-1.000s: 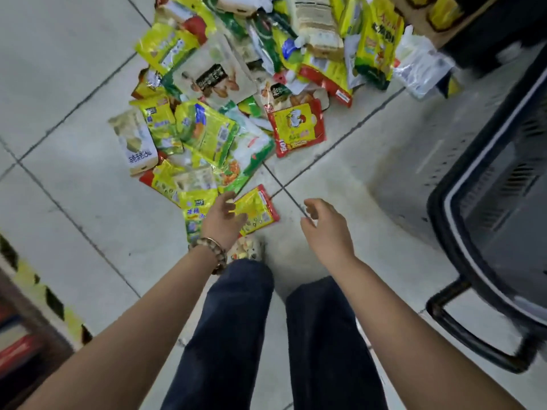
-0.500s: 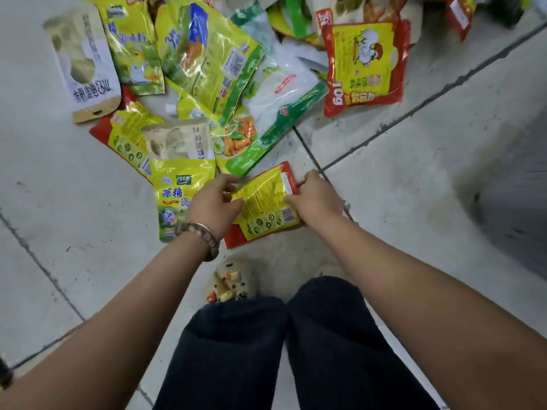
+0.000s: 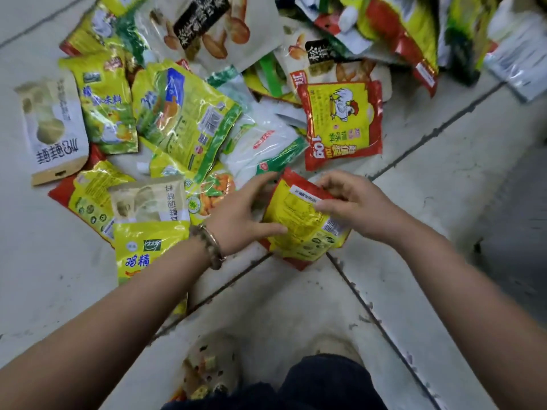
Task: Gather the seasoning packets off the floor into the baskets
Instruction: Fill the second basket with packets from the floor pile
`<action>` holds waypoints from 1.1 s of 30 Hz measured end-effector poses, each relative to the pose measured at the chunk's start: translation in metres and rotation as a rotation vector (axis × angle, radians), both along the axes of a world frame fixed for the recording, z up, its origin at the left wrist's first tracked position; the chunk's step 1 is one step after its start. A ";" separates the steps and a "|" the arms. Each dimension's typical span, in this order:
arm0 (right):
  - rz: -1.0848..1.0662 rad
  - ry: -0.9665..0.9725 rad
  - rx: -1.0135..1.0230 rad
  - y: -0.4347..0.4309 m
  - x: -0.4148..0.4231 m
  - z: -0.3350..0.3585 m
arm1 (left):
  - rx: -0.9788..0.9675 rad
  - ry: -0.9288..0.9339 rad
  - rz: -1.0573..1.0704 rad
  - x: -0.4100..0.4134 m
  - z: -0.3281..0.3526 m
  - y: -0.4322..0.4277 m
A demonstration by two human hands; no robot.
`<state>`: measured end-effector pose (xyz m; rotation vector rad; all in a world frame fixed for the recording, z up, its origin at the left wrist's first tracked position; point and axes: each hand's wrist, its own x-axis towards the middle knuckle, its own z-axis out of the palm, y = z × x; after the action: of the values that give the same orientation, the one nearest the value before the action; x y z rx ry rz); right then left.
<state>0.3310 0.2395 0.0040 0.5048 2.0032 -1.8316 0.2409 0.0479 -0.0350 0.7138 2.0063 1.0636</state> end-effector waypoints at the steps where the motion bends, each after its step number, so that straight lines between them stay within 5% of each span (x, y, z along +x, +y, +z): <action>1: 0.040 0.013 -0.008 0.008 -0.006 0.007 | 0.042 -0.210 -0.025 -0.004 0.000 0.011; 5: -0.050 0.020 0.155 0.034 -0.022 0.000 | 0.070 -0.479 0.102 -0.004 -0.010 0.038; 9: -0.406 0.052 0.867 0.059 -0.012 -0.037 | 0.067 -0.541 0.406 -0.001 -0.020 0.037; 13: 0.055 -0.128 1.187 0.060 -0.013 -0.070 | 0.112 -0.652 0.535 0.010 -0.024 0.024; 21: 0.130 0.062 1.382 0.058 -0.044 -0.075 | 0.158 -0.656 0.674 0.018 -0.012 -0.006; 27: -0.416 0.540 1.101 0.050 -0.021 -0.036 | 0.193 -0.591 0.764 0.010 -0.006 -0.030; 30: -0.616 0.669 0.556 0.019 -0.019 0.007 | 0.234 -0.546 0.796 0.010 -0.002 -0.037; 33: -0.525 0.469 0.035 -0.019 -0.026 0.021 | 0.263 -0.575 0.865 0.014 0.000 -0.043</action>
<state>0.3051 0.2203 0.0252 0.7174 2.3698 -2.4112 0.2546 0.0048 -0.0351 -0.3925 1.6595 1.7913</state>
